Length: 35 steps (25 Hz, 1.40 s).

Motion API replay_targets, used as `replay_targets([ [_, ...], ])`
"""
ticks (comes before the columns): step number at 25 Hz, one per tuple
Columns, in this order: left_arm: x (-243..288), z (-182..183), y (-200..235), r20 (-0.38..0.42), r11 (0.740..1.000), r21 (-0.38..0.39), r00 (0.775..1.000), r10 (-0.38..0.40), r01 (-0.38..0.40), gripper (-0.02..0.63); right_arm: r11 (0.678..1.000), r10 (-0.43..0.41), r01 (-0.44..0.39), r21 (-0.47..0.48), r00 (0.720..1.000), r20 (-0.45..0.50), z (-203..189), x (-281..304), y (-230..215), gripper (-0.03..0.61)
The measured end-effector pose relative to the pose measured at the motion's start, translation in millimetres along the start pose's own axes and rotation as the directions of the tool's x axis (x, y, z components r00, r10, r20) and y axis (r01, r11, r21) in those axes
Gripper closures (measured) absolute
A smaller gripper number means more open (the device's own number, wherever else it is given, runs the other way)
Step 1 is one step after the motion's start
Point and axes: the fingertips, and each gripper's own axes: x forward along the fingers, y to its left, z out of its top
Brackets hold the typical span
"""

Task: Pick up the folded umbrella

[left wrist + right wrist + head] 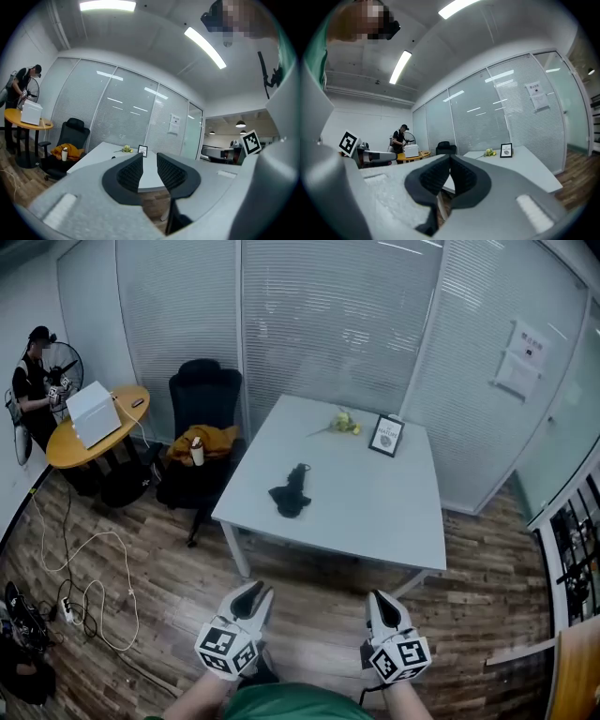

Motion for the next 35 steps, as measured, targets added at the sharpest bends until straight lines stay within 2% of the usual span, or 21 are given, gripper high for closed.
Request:
replay_targets([
  [5, 40, 25, 66, 0.021, 0.999, -0.013, 0.999, -0.043, 0.043, 0.512, 0.999, -0.054, 0.054, 0.002, 0.999, 0.010, 16, 65, 2, 0.575],
  [10, 64, 43, 112, 0.054, 0.996, 0.027, 0.995, -0.088, 0.087, 0.512, 0.997, -0.075, 0.075, 0.030, 0.997, -0.013, 10, 117, 15, 0.575],
  [13, 73, 44, 131, 0.072, 0.996, 0.023, 0.994, -0.087, 0.085, 0.512, 0.997, -0.065, 0.067, 0.038, 0.996, -0.052, -2, 139, 21, 0.575],
  [16, 91, 37, 147, 0.056, 0.996, 0.000, 0.994, -0.091, 0.091, 0.512, 0.997, -0.059, 0.062, 0.035, 0.995, -0.082, -9, 165, 15, 0.575],
  [21, 123, 30, 175, 0.020, 0.999, -0.007, 0.998, -0.052, 0.052, 0.512, 0.998, -0.017, 0.022, 0.056, 0.996, -0.088, -18, 217, -3, 0.575],
  [28, 189, 53, 216, 0.012, 0.997, 0.045, 0.998, 0.066, -0.066, 0.512, 0.993, 0.085, -0.081, 0.082, 0.995, -0.049, -8, 310, -50, 0.575],
  [31, 230, 60, 224, -0.004, 0.995, 0.037, 0.996, 0.094, -0.094, 0.511, 0.992, 0.110, -0.108, 0.071, 0.993, -0.030, 8, 340, -78, 0.575],
  [35, 288, 60, 227, -0.030, 0.994, 0.028, 0.994, 0.104, -0.103, 0.511, 0.992, 0.105, -0.103, 0.077, 0.994, -0.026, 17, 368, -128, 0.575],
])
